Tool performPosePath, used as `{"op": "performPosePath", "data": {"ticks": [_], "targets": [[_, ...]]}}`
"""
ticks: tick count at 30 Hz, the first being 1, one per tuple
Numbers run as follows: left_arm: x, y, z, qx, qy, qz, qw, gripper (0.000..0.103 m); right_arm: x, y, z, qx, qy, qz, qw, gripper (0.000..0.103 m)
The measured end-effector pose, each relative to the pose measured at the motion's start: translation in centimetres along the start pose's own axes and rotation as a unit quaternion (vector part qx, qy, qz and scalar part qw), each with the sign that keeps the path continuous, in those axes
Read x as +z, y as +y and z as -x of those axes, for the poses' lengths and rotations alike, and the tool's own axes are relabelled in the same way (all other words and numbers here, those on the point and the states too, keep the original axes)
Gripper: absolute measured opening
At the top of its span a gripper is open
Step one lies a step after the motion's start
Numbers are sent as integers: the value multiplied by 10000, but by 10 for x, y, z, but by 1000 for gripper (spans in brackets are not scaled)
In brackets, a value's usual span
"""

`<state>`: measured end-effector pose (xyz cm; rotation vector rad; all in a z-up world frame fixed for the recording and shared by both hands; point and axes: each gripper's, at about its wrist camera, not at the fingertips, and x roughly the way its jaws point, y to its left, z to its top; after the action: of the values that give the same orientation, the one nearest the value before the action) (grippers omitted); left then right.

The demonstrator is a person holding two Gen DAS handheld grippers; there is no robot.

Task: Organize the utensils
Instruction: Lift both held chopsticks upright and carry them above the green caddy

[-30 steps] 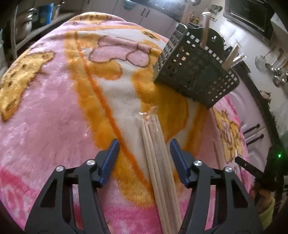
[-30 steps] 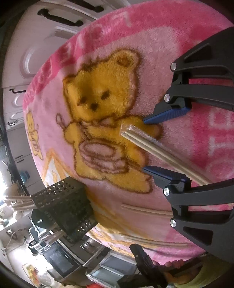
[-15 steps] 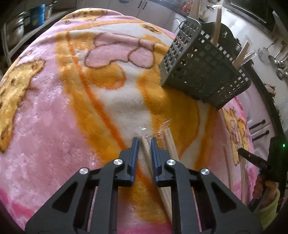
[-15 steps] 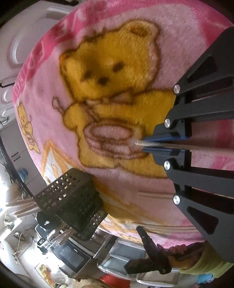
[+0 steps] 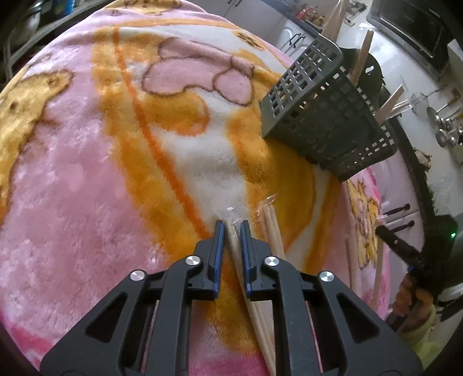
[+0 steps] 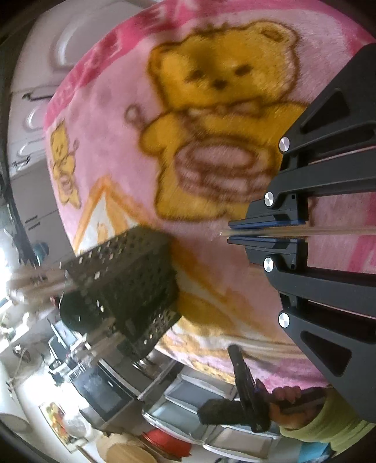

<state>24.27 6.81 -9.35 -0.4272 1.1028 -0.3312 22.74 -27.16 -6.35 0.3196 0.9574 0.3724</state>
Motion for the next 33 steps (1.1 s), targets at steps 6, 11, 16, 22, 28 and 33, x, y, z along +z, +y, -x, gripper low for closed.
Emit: {"op": "performPosePath", "data": {"ticks": [6, 11, 16, 22, 28, 33], "targets": [[8, -16, 20, 32, -366, -253, 9990, 1, 14, 35, 1, 28, -55, 511, 9987, 6], [19, -48, 53, 148, -948, -785, 9923, 0, 25, 60, 2, 197, -218, 833, 9961, 6], [32, -80, 86, 277, -1626, -1238, 9785, 0, 37, 84, 10, 267, -614, 1200, 9905, 6], [50, -102, 105, 185, -2037, -1379, 9691, 0, 55, 100, 22, 299, -1111, 1295, 9849, 6], [67, -127, 123, 21, -2435, -1479, 9586, 0, 72, 101, 37, 362, -1640, 1188, 9786, 6], [82, -155, 138, -16, -2817, -1677, 9447, 0, 89, 106, 53, 312, -2077, 1241, 9698, 6]]}}
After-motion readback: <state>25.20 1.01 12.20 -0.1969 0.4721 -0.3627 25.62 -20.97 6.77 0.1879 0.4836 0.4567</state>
